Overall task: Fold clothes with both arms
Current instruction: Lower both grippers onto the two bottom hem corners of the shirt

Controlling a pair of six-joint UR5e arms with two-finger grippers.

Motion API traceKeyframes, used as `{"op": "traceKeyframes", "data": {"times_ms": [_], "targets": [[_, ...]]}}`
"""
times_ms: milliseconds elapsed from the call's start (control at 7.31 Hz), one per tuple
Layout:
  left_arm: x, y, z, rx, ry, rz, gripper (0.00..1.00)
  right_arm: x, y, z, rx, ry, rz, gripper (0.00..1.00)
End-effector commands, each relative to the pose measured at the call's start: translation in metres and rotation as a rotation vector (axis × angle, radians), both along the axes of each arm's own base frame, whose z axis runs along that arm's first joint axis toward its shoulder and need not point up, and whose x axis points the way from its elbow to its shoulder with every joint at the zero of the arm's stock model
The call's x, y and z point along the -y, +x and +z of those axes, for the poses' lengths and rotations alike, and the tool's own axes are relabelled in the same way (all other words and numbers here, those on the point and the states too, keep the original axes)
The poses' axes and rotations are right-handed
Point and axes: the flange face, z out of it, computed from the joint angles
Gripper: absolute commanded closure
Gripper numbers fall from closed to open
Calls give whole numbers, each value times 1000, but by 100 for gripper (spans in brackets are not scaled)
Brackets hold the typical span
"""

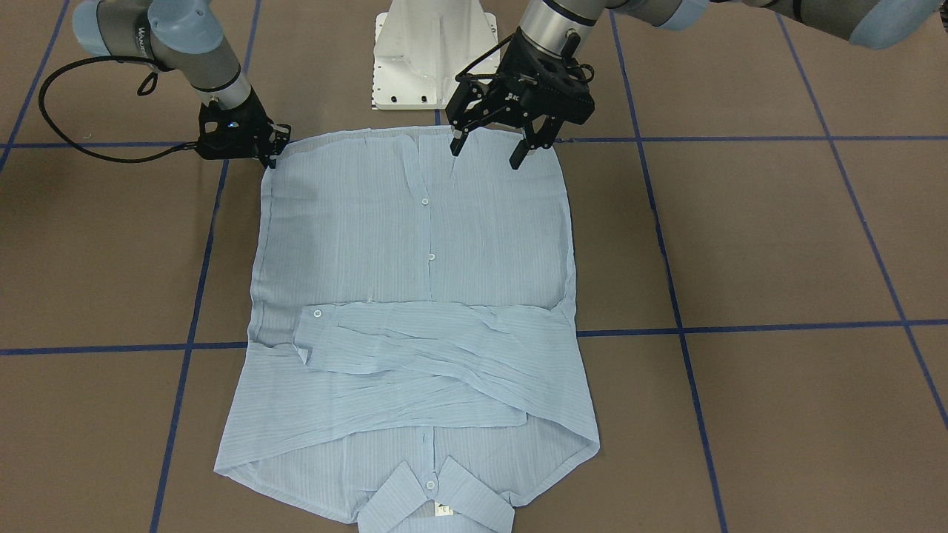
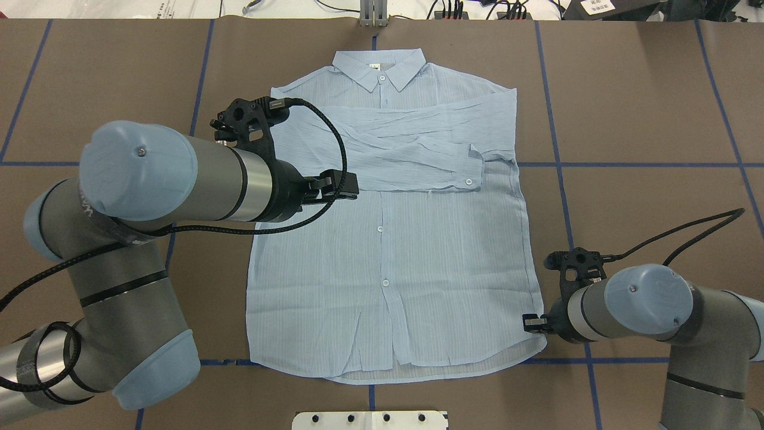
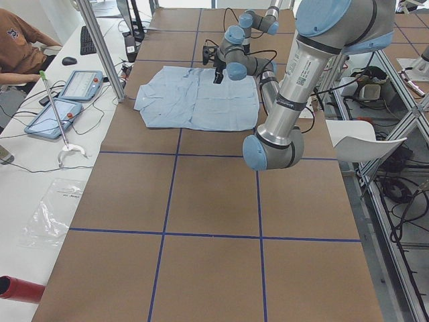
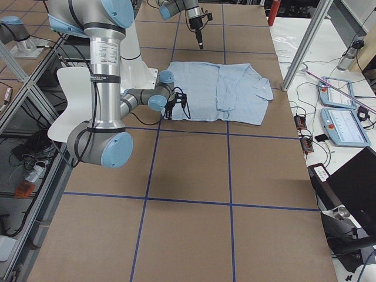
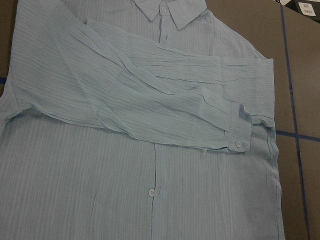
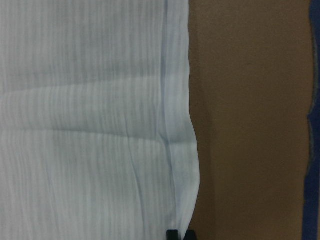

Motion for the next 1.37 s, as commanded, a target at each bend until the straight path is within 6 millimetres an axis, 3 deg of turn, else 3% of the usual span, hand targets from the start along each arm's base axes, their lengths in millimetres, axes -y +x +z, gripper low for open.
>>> {"op": "traceKeyframes", "data": {"times_ms": [0, 137, 410, 547, 957, 1231], "targets": [[1, 2, 2, 5, -1, 1, 0, 4, 5, -3, 5, 3, 16, 100], [1, 3, 4, 10, -5, 2, 0, 6, 10, -9, 14, 18, 45, 100], [-8, 3, 68, 92, -65, 13, 0, 6, 16, -23, 41, 34, 62, 100], [-20, 5, 88, 113, -102, 22, 0, 10, 18, -24, 43, 13, 96, 100], [-113, 52, 121, 147, -256, 115, 1, 15, 21, -24, 47, 12, 109, 100], [-149, 69, 153, 236, -283, 128, 8, 14, 20, -24, 48, 11, 107, 100]]}}
